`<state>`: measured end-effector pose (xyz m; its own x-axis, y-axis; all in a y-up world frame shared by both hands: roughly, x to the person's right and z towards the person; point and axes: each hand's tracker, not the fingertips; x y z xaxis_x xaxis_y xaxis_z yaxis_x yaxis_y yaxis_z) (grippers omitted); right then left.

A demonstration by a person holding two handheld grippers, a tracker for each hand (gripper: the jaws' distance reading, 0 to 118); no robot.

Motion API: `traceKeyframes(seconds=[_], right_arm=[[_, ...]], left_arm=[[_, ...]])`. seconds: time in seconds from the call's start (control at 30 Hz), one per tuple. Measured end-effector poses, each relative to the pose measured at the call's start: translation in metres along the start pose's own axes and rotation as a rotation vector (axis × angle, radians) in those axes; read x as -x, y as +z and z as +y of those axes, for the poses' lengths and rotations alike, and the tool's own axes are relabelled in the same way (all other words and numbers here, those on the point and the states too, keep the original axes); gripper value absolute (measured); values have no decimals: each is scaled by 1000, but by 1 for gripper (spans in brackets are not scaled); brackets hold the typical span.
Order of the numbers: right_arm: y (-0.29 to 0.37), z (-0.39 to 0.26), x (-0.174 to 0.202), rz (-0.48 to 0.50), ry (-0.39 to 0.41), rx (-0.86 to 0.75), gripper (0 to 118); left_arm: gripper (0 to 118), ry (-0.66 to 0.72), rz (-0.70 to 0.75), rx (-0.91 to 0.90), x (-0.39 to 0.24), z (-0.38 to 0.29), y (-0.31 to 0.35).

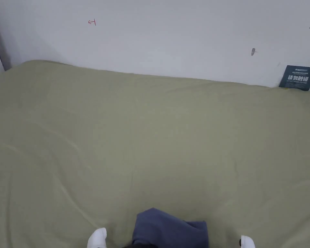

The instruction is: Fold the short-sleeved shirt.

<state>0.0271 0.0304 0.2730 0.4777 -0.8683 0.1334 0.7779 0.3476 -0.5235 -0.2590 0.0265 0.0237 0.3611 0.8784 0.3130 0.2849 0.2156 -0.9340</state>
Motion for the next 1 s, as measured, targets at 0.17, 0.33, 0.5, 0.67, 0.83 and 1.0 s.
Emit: traceKeyframes(seconds=[0.17,0.33,0.5,0.67,0.83,1.0], right_arm=[[1,-3,39,-62,202,-87,1],[-3,0,76,-39,316,-153,1],[-16,-3,104,-14,355,-160,1],[-37,-10,124,9,365,-160,1],[-52,-18,133,-26,368,-147,1],[-58,-21,145,-27,380,-132,1]], left_arm=[[37,-40,1,51,-1,23,12],[37,-131,82,70,7,72,65],[37,-150,149,25,37,137,146],[37,-141,240,17,81,192,237],[37,-95,386,35,127,227,305],[54,-125,375,-10,135,224,326]])
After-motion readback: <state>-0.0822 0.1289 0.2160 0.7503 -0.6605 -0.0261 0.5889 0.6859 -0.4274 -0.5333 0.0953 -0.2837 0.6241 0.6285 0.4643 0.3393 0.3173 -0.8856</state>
